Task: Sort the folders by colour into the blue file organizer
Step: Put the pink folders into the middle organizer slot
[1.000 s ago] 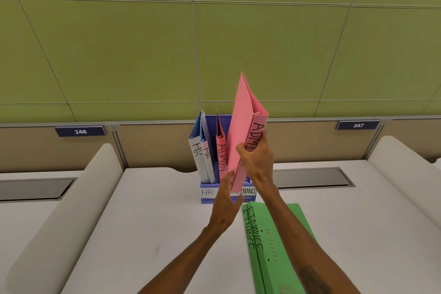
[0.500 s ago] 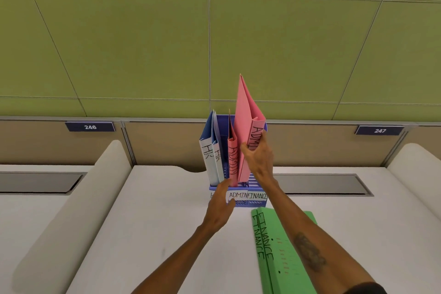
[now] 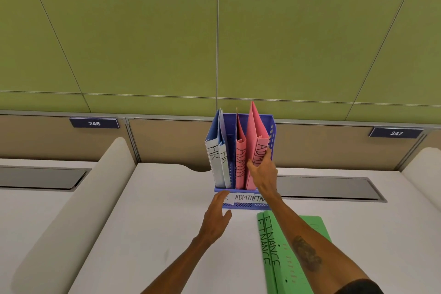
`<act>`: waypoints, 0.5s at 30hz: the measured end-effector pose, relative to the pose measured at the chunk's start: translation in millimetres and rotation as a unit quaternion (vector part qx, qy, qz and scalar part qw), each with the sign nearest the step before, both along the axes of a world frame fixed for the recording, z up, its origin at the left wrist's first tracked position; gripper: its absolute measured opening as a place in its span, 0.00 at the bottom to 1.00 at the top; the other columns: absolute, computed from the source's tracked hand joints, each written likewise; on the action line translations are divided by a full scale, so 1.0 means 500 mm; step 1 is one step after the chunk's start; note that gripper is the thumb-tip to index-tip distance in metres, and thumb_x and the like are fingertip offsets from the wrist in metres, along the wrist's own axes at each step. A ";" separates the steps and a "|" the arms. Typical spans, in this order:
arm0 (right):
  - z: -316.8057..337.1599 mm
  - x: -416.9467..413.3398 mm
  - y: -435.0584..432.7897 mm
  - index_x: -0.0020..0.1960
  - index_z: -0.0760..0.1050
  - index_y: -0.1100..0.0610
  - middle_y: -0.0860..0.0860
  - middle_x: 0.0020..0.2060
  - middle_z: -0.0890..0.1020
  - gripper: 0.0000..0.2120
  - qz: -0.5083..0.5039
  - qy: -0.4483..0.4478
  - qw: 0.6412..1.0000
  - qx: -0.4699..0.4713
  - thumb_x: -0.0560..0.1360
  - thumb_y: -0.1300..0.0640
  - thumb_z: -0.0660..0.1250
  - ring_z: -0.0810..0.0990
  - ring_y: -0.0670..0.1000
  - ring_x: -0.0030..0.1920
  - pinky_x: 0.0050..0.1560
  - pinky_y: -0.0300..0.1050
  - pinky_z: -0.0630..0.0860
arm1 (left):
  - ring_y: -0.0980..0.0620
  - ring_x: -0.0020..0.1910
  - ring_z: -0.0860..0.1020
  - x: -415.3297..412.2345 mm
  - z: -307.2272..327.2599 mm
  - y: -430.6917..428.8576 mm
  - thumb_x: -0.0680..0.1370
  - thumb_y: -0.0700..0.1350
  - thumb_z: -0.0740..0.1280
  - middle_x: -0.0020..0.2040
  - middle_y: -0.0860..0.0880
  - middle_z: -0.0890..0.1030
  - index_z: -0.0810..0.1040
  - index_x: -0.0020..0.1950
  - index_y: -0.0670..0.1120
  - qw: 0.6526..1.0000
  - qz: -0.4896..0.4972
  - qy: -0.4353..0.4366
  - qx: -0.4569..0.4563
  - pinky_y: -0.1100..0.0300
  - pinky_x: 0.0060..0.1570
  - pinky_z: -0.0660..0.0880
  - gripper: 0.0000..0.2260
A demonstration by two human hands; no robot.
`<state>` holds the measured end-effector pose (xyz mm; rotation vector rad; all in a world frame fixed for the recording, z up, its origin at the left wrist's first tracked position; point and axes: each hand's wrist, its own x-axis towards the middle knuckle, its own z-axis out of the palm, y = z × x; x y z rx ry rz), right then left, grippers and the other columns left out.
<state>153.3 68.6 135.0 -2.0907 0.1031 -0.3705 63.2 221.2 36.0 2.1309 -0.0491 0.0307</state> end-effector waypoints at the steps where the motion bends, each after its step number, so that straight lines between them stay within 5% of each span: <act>1: -0.006 0.002 0.002 0.70 0.62 0.55 0.54 0.62 0.78 0.28 0.002 0.008 1.000 -0.002 0.75 0.52 0.69 0.79 0.55 0.59 0.58 0.56 0.79 | 0.59 0.65 0.69 -0.001 -0.004 0.002 0.78 0.41 0.68 0.70 0.51 0.68 0.63 0.73 0.52 1.000 0.003 0.005 0.000 0.81 0.48 0.69 0.26; 6: -0.038 0.007 0.014 0.72 0.61 0.56 0.55 0.63 0.76 0.28 0.005 0.032 0.999 -0.003 0.76 0.54 0.69 0.77 0.56 0.62 0.57 0.56 0.78 | 0.59 0.64 0.68 -0.006 -0.021 0.016 0.78 0.40 0.67 0.71 0.52 0.68 0.63 0.72 0.53 1.000 0.014 0.013 0.007 0.82 0.48 0.68 0.25; 15: -0.052 0.003 0.016 0.75 0.57 0.51 0.53 0.63 0.75 0.33 0.014 0.025 1.000 -0.009 0.75 0.53 0.70 0.77 0.54 0.62 0.55 0.56 0.78 | 0.58 0.69 0.64 -0.018 -0.037 0.035 0.78 0.41 0.66 0.73 0.51 0.65 0.61 0.74 0.51 0.999 0.033 0.026 0.030 0.66 0.61 0.69 0.26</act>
